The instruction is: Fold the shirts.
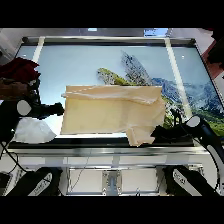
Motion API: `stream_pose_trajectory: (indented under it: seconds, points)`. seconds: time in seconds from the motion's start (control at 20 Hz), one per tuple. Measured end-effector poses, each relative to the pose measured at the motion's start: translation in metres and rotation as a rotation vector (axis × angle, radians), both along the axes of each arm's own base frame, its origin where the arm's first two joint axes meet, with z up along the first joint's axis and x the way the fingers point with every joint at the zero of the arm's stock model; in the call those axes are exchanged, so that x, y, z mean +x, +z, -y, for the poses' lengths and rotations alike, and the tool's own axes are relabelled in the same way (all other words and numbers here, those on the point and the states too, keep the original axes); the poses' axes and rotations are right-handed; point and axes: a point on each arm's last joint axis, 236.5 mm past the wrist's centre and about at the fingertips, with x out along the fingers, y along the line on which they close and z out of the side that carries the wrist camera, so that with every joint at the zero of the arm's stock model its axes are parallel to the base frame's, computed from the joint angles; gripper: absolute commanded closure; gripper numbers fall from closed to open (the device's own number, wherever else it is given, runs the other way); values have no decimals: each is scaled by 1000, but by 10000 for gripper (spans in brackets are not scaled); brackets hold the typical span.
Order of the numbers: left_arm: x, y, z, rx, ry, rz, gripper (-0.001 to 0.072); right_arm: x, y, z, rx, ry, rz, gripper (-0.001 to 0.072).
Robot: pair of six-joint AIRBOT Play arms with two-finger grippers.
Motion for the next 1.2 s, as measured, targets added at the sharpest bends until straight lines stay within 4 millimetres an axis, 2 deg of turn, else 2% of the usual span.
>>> stream_pose_trajectory:
  seconds: [0.15, 0.25, 0.3, 0.45, 0.5, 0.6, 0.7, 0.85, 1.0, 1.2]
  points:
    - [1, 1, 6, -34, 8, 15, 69, -7, -11, -14, 62, -77, -13, 191]
    - [1, 1, 8, -46, 10, 16, 69, -3, -14, -21, 97, -122, 11, 215]
    - [1, 2, 9, -50, 11, 16, 69, 1, -15, -23, 108, -143, 26, 275]
    - [1, 2, 11, -58, 13, 19, 69, 13, -18, -21, 108, -184, 79, 638]
    - [1, 2, 11, -60, 13, 20, 69, 16, -17, -22, 113, -188, 91, 678]
    - [0, 2, 11, -61, 14, 17, 69, 18, -11, -30, 158, -192, 101, 678]
    - [-7, -8, 6, -56, 53, -21, 71, 20, -4, -36, 188, -180, 109, 679]
    - [-36, -47, -10, -47, 215, -150, 72, 20, 4, -41, 214, -156, 112, 679]
    - [-66, -84, -8, -101, 361, -261, 72, 19, 7, -44, 227, -136, 117, 679]
    - [-81, -107, -3, -168, 497, -307, 71, 18, 10, -47, 238, -115, 124, 679]
